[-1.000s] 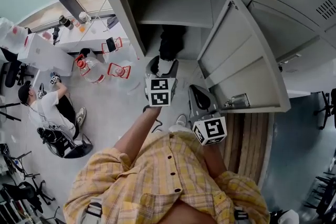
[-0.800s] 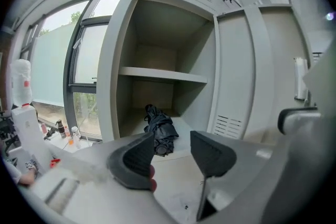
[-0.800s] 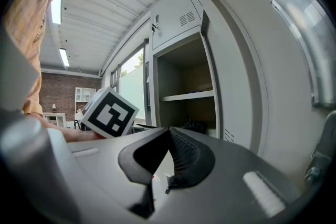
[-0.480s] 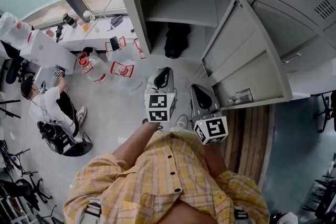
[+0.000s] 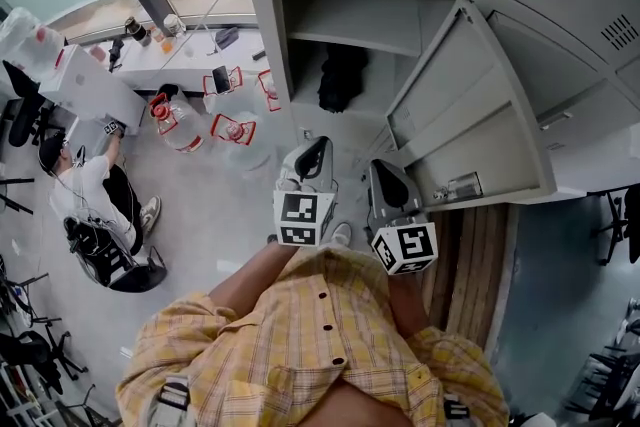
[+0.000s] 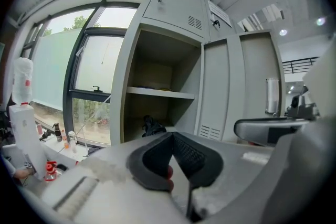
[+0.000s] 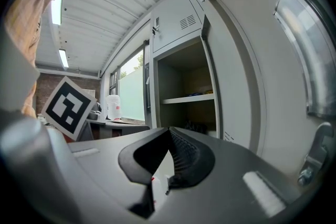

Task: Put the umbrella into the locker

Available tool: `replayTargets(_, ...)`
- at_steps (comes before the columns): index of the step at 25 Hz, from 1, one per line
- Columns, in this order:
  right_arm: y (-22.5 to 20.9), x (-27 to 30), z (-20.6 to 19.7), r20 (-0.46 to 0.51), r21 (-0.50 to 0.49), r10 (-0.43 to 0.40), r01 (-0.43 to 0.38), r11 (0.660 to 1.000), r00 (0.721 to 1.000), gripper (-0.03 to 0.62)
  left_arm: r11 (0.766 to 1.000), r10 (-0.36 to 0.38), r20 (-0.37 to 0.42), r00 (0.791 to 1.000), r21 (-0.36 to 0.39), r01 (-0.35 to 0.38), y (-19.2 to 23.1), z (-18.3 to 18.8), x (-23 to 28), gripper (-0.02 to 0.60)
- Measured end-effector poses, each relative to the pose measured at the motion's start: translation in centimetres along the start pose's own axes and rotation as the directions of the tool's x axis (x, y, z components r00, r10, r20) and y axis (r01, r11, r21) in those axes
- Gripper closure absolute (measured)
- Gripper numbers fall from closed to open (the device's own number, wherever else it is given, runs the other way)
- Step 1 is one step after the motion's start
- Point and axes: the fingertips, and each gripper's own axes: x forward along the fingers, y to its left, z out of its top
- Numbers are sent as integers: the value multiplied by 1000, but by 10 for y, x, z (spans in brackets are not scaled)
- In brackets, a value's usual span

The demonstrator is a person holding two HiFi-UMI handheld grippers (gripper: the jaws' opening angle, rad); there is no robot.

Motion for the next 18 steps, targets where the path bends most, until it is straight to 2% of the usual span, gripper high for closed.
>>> replayTargets(18, -7, -5, 0, -9, -27, -24, 23, 999, 1000, 597, 999, -27, 19, 999, 19, 27, -15, -1, -9, 581)
